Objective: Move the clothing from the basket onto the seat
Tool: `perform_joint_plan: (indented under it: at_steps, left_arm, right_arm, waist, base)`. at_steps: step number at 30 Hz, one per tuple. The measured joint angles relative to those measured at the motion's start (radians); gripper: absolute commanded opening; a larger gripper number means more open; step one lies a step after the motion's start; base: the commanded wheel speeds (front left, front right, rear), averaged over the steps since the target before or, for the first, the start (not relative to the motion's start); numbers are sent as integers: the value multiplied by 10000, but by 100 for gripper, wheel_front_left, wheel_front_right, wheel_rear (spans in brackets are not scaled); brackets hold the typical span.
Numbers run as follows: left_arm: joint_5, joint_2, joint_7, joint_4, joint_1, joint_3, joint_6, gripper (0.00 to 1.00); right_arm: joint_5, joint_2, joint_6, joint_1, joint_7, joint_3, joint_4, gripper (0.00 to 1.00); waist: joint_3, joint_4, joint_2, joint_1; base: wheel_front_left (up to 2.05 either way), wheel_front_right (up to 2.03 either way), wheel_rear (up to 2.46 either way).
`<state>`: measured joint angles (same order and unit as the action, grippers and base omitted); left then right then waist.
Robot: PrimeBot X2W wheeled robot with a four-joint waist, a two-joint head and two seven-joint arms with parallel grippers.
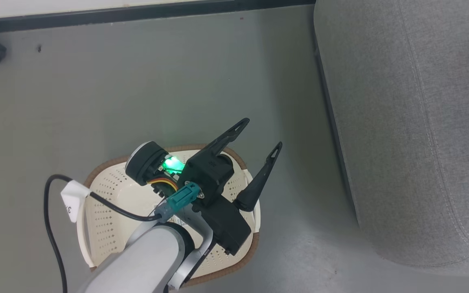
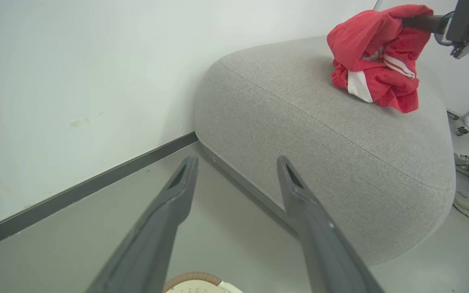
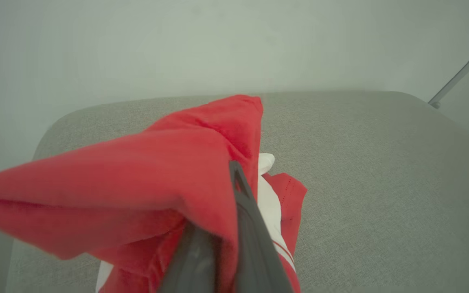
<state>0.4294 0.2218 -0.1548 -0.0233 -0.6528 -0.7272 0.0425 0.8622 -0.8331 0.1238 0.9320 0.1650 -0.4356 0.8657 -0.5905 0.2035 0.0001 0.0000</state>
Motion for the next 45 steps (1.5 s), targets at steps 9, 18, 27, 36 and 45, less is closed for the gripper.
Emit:
perform_joint_plan:
  at_steps: [9,18,27,36,45]
  left_arm:
    - [54,-6,249,299,7,46,-90,100]
    - [173,33,573,619,92,173,-167,100]
    - [489,117,963,880,652,326,-174,100]
    - [740,257,1407,1110,1365,596,-144,100]
    - [1235,276,1941,1164,2353,1152,222,100]
  right_arm:
    - [-4,127,6,15,-489,-700,504,20]
    - [-4,125,8,-31,-330,-1490,364,100]
    - [-4,-46,8,-894,140,-2176,196,100]
    - [130,-251,8,-2050,658,-2389,-468,100]
    - [485,-192,8,-3469,838,-2013,-1691,100]
  waist:
    - [354,103,0,0]
    - [907,214,-1,0]
    - [1661,316,-1,-1]
    - [2617,297,-1,-2]
    - [3621,76,-2,-3]
  base:
    - [0,0,0]
    - [0,0,0]
    - [0,0,0]
    - [0,0,0]
    - [0,0,0]
